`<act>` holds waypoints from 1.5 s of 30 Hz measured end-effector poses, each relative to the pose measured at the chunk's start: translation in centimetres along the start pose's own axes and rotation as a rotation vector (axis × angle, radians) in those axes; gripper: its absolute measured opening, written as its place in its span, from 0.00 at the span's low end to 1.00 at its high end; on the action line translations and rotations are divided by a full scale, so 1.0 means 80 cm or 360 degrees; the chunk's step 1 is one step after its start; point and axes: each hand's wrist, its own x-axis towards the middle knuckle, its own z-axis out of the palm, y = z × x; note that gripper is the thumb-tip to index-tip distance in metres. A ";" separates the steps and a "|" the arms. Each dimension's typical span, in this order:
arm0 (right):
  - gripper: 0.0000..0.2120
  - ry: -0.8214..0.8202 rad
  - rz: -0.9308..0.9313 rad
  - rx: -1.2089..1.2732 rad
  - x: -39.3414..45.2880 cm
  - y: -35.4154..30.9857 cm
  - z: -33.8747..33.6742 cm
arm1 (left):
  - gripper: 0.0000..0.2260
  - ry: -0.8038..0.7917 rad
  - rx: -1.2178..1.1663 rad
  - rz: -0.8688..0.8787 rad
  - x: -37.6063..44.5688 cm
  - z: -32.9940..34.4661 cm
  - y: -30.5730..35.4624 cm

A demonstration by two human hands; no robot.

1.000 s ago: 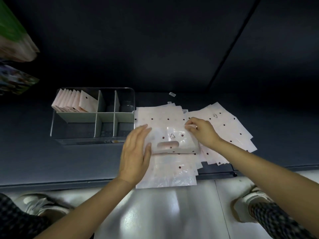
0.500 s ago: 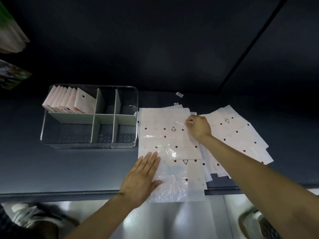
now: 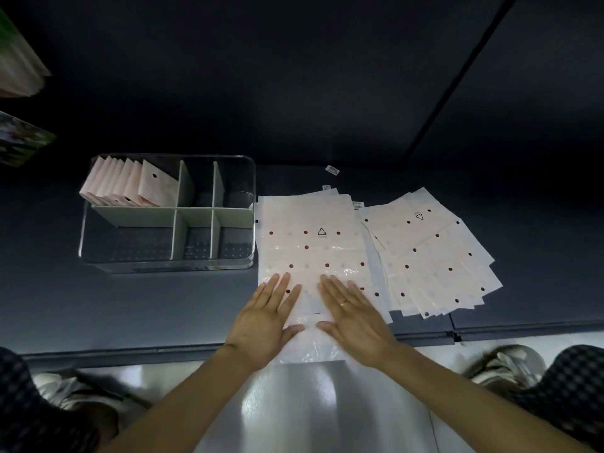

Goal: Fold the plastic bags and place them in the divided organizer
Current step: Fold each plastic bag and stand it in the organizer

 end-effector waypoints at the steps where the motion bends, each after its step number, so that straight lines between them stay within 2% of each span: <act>1: 0.34 -0.0005 0.0046 -0.0032 -0.010 0.013 0.001 | 0.32 0.0002 -0.0021 -0.0009 -0.001 -0.001 -0.001; 5: 0.34 -0.0062 0.0258 -0.0064 -0.050 0.053 -0.005 | 0.33 -0.0029 -0.0044 -0.0098 -0.003 -0.003 -0.003; 7: 0.32 0.0009 0.0273 -0.0033 -0.053 0.055 -0.014 | 0.33 -0.0041 -0.0058 -0.0115 -0.002 -0.004 -0.002; 12: 0.18 0.0642 0.0111 0.0249 -0.016 0.024 -0.047 | 0.30 -0.0047 -0.0087 -0.0135 -0.002 -0.008 -0.001; 16: 0.10 0.0516 0.0086 0.0339 0.015 0.016 -0.045 | 0.30 -0.0056 -0.0139 -0.0132 -0.001 -0.013 -0.001; 19: 0.04 0.0611 0.0042 0.0317 0.025 0.020 -0.040 | 0.29 -0.0050 -0.0164 -0.0142 0.000 -0.014 -0.002; 21: 0.05 0.0668 -0.0009 0.0241 0.027 0.022 -0.038 | 0.29 -0.0032 -0.0178 -0.0160 0.001 -0.014 -0.001; 25: 0.12 0.0578 -0.0077 -0.0093 0.034 0.024 -0.038 | 0.27 0.0011 -0.0191 -0.0216 0.004 -0.018 0.000; 29: 0.06 0.0641 -0.0164 0.0039 0.036 0.027 -0.054 | 0.27 0.0156 -0.0281 -0.0238 0.005 -0.031 -0.010; 31: 0.02 0.0511 -0.0175 0.0122 0.029 0.027 -0.067 | 0.26 0.0293 -0.0360 -0.0211 0.004 -0.040 -0.016; 34: 0.08 0.0210 -0.0105 0.0266 0.013 0.030 -0.080 | 0.21 0.0373 -0.0601 -0.0151 0.000 -0.052 -0.023; 39: 0.05 -0.0288 -0.0028 0.0650 -0.020 0.027 -0.107 | 0.07 0.0211 -0.1084 -0.0308 -0.019 -0.051 -0.028; 41: 0.05 -0.0369 -0.0014 0.0746 -0.023 0.024 -0.113 | 0.03 0.0166 -0.1208 -0.0353 -0.027 -0.046 -0.026; 45: 0.08 -0.0328 0.0038 0.0778 -0.011 0.019 -0.122 | 0.06 0.0185 -0.1379 -0.0544 -0.029 -0.040 -0.022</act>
